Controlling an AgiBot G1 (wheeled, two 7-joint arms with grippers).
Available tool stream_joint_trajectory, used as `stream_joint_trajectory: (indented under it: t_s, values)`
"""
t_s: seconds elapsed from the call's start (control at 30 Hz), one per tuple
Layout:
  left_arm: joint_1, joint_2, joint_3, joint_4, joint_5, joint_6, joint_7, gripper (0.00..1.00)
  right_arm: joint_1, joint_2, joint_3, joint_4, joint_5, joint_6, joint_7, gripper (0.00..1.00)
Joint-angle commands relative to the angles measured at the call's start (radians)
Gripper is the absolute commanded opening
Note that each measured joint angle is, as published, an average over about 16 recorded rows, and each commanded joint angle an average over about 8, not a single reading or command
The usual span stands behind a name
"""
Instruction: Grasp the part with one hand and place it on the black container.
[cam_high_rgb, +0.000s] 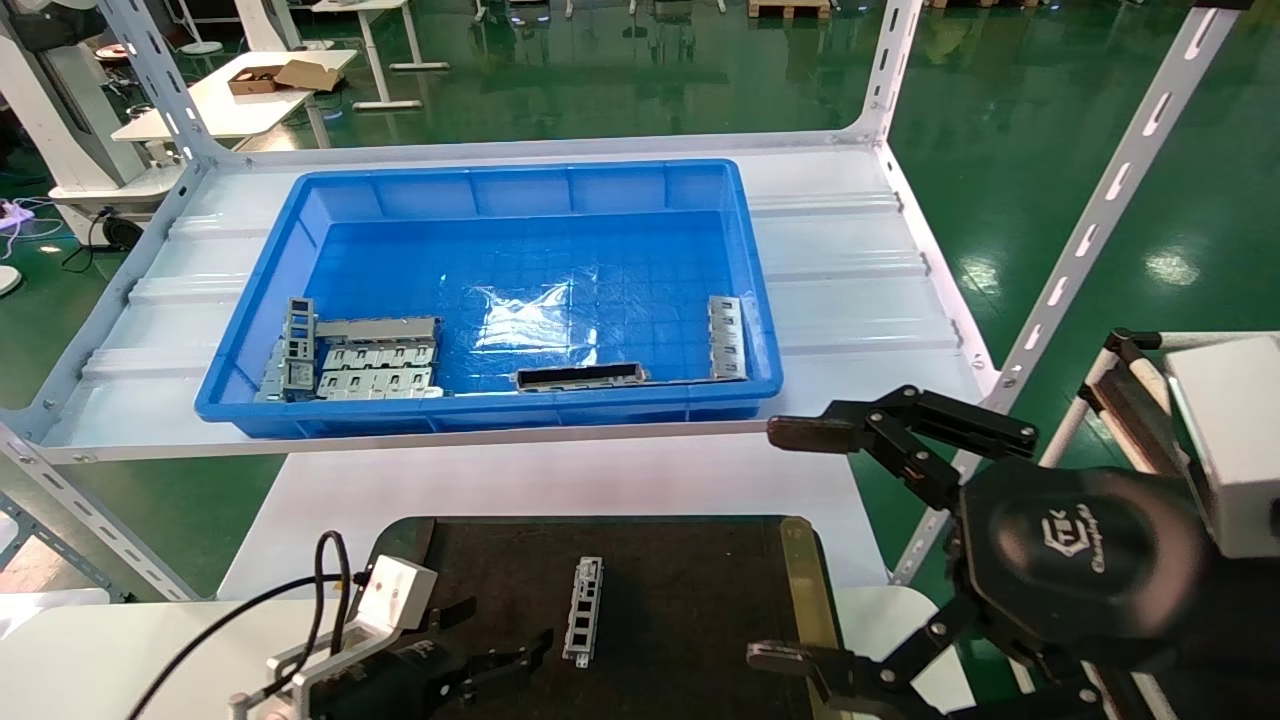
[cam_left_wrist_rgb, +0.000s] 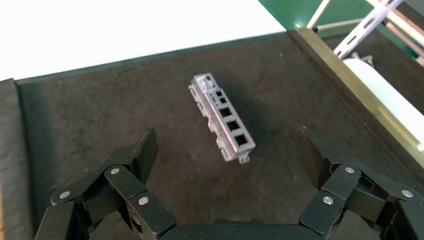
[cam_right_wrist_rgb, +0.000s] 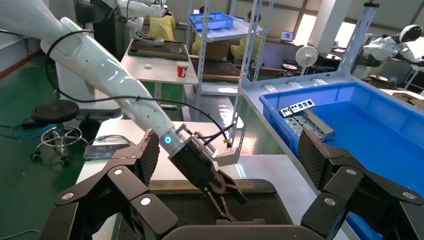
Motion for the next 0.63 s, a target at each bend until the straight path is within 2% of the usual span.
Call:
stream_joint_trajectory:
  t_s: [0.03,0.27,0.47,0.63]
  values:
    - [0.0,-0.02,-0.023,0.001,-0.003,0.043,0.009,1.0,0.0,0.0,0.0,0.0,0.0,0.0,0.0,1.0]
    - [0.004,-0.083,-0.112,0.004,-0.091,0.242,0.107,1.0,0.0,0.0,0.0,0.0,0.0,0.0,0.0,1.0]
    - [0.029,-0.116,-0.203,0.019,-0.206,0.415,0.256,1.0,0.0,0.0,0.0,0.0,0.0,0.0,0.0,1.0]
    - [0.061,-0.116,-0.265,0.042,-0.287,0.494,0.362,1.0,0.0,0.0,0.0,0.0,0.0,0.0,0.0,1.0]
